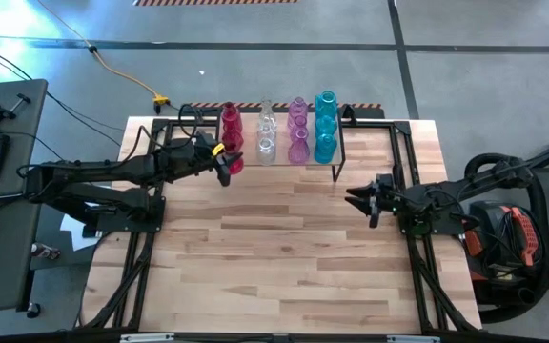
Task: Sort vases onto shelf
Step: Put the red vase on the shelf aligned with the other red vases
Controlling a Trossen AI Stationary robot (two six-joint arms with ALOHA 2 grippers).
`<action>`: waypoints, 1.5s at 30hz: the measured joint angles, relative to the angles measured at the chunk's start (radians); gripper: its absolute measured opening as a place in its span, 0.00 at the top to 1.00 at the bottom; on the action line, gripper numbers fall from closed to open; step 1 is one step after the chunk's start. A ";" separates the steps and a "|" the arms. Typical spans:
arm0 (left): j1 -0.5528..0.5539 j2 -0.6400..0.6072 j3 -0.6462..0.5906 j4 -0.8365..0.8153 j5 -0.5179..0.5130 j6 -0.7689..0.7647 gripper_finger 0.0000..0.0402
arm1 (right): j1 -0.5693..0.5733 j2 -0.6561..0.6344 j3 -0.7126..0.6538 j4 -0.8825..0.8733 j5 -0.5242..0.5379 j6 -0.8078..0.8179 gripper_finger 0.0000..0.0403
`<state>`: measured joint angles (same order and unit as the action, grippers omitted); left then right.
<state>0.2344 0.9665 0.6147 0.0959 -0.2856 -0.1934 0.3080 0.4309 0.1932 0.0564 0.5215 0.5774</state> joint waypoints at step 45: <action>-0.082 -0.198 -0.019 -0.188 -0.091 0.028 0.63 | 0.000 0.000 0.000 -0.128 0.021 0.278 0.65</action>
<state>0.1523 0.7682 0.5955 -0.0918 -0.3767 -0.1658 0.3077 0.4305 0.1932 -0.0715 0.5423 0.8551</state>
